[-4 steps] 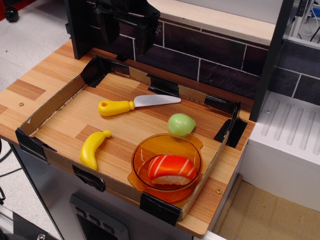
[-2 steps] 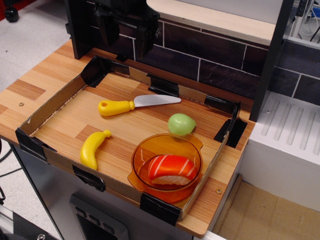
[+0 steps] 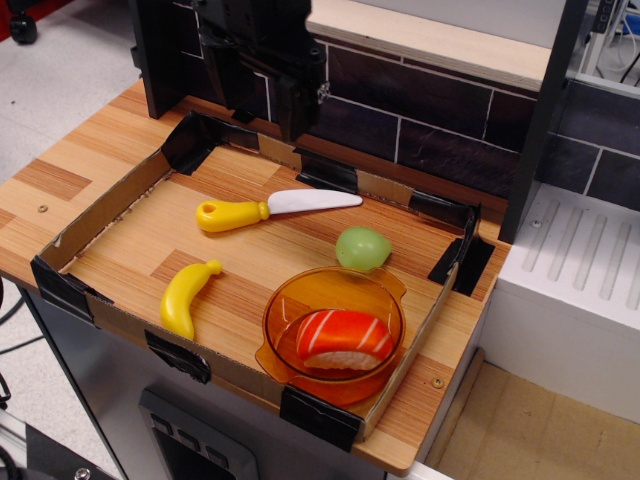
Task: Take sushi out of pot
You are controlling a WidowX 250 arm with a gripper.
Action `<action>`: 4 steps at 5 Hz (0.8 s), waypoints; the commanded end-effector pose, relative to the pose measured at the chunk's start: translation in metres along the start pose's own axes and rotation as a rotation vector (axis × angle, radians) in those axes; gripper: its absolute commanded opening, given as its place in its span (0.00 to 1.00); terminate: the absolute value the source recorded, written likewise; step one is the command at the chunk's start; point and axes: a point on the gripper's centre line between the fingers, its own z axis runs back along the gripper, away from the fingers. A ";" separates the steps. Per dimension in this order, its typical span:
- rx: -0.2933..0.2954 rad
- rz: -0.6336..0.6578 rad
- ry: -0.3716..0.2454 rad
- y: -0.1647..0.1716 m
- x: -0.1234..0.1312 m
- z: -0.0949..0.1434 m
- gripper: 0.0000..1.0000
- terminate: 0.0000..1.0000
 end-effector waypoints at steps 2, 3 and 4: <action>-0.128 -0.419 0.053 -0.050 -0.049 0.002 1.00 0.00; -0.163 -0.451 0.086 -0.061 -0.049 -0.011 1.00 0.00; -0.140 -0.475 0.104 -0.073 -0.052 -0.022 1.00 0.00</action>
